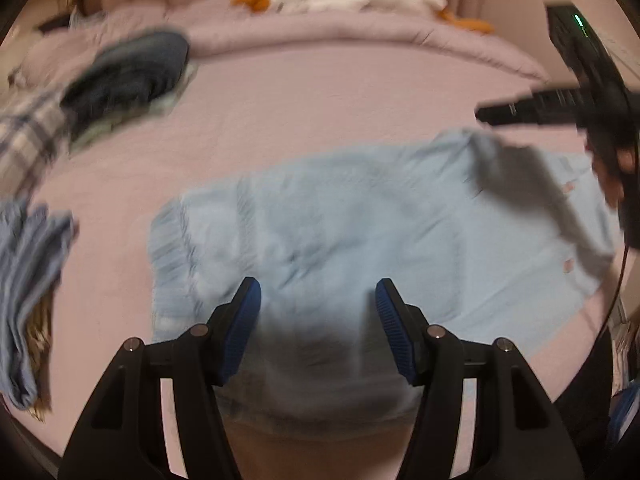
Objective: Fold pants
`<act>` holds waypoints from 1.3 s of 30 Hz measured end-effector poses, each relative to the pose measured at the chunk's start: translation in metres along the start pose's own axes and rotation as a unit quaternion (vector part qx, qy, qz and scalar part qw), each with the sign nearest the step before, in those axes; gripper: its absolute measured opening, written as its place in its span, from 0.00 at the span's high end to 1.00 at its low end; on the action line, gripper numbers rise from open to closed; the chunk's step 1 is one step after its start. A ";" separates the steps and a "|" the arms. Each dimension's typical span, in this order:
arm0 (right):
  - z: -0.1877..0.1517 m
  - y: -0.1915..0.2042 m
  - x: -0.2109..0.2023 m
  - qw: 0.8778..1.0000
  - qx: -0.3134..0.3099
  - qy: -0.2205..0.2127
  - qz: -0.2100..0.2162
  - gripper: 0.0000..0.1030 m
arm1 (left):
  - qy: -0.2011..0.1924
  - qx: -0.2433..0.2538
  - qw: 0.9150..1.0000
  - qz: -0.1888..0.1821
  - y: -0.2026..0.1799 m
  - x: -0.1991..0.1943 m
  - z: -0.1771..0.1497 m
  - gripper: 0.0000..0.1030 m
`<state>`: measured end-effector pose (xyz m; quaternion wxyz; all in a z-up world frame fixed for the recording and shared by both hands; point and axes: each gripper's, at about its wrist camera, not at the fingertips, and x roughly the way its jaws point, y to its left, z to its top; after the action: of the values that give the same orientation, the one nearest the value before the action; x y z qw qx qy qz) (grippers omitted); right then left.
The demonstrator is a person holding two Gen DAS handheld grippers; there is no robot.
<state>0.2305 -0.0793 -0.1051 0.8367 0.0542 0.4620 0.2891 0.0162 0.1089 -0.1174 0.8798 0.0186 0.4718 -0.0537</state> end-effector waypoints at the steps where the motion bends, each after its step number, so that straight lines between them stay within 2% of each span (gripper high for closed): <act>1: 0.010 0.000 0.014 1.000 -0.003 0.019 -0.002 0.63 | -0.004 -0.002 1.000 -0.014 0.004 0.000 -0.004 0.43; 2: 0.011 -0.003 0.017 0.999 -0.007 0.037 -0.007 0.63 | -0.010 0.004 1.000 -0.017 0.004 -0.002 -0.006 0.43; 3: 0.015 0.000 0.036 0.997 -0.007 0.080 -0.004 0.63 | -0.012 0.013 1.000 -0.016 0.004 -0.003 -0.008 0.43; 5: 0.009 0.001 0.052 0.992 -0.009 0.126 0.025 0.64 | -0.017 0.026 0.999 -0.014 0.001 -0.004 -0.010 0.43; 6: 0.008 0.012 0.056 0.990 -0.041 0.135 0.011 0.72 | -0.019 0.027 0.999 -0.015 0.002 -0.004 -0.011 0.43; 7: 0.008 0.019 0.057 0.989 -0.067 0.133 -0.003 0.78 | -0.020 0.026 0.999 -0.016 0.001 -0.003 -0.011 0.43; 8: 0.009 0.026 0.056 0.988 -0.084 0.127 -0.009 0.92 | -0.021 0.023 0.999 -0.017 0.001 -0.003 -0.010 0.43; 12: 0.018 0.044 0.074 0.984 -0.115 0.114 -0.072 0.92 | -0.025 0.018 0.999 -0.019 0.000 -0.005 -0.013 0.42; 14: 0.021 0.050 0.072 0.983 -0.124 0.092 -0.098 0.92 | -0.026 0.019 0.999 -0.020 0.003 -0.004 -0.013 0.42; 18: 0.020 0.041 0.025 0.994 -0.073 0.011 -0.082 0.92 | -0.024 0.021 0.999 -0.019 0.002 -0.004 -0.013 0.42; 21: -0.004 0.053 -0.008 0.993 -0.091 -0.010 -0.069 0.91 | -0.023 0.019 0.999 -0.017 0.002 -0.003 -0.012 0.40; 23: -0.017 0.061 -0.013 0.992 -0.107 -0.005 -0.071 0.91 | -0.021 0.020 0.999 -0.013 0.000 -0.002 -0.011 0.38; 26: -0.033 0.059 0.001 0.985 -0.134 0.023 -0.110 0.89 | -0.014 0.021 1.000 -0.011 -0.002 0.001 -0.008 0.33; 28: -0.037 0.049 0.034 0.978 -0.131 0.067 -0.148 0.82 | -0.008 0.014 1.000 -0.016 -0.002 0.002 -0.007 0.30; 29: -0.039 0.042 0.043 0.980 -0.119 0.074 -0.143 0.82 | -0.002 0.010 1.000 -0.012 -0.002 0.001 -0.004 0.30; 30: -0.037 0.038 0.039 0.985 -0.101 0.052 -0.132 0.82 | 0.001 0.006 1.000 -0.009 -0.003 -0.001 -0.002 0.30; 32: -0.033 0.036 0.029 0.989 -0.066 0.046 -0.125 0.82 | 0.000 -0.004 1.000 -0.005 -0.006 -0.008 0.001 0.30; 35: -0.040 0.045 0.003 0.988 -0.069 0.011 -0.140 0.79 | -0.015 -0.009 1.000 -0.019 -0.016 -0.019 0.002 0.30; 37: -0.054 0.051 -0.018 0.987 -0.068 -0.013 -0.146 0.64 | -0.019 -0.010 0.999 -0.032 -0.028 -0.022 0.000 0.28; 38: -0.063 0.053 -0.028 0.987 -0.062 -0.022 -0.144 0.52 | -0.018 -0.008 0.999 -0.036 -0.033 -0.021 0.000 0.27; 39: -0.068 0.053 -0.030 0.987 -0.059 -0.028 -0.146 0.50 | -0.015 -0.005 0.999 -0.036 -0.038 -0.019 0.000 0.27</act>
<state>0.1409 -0.0638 -0.1024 0.8843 -0.0553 0.4235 0.1888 0.0014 0.0723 -0.1013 0.8845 -0.0042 0.4591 -0.0834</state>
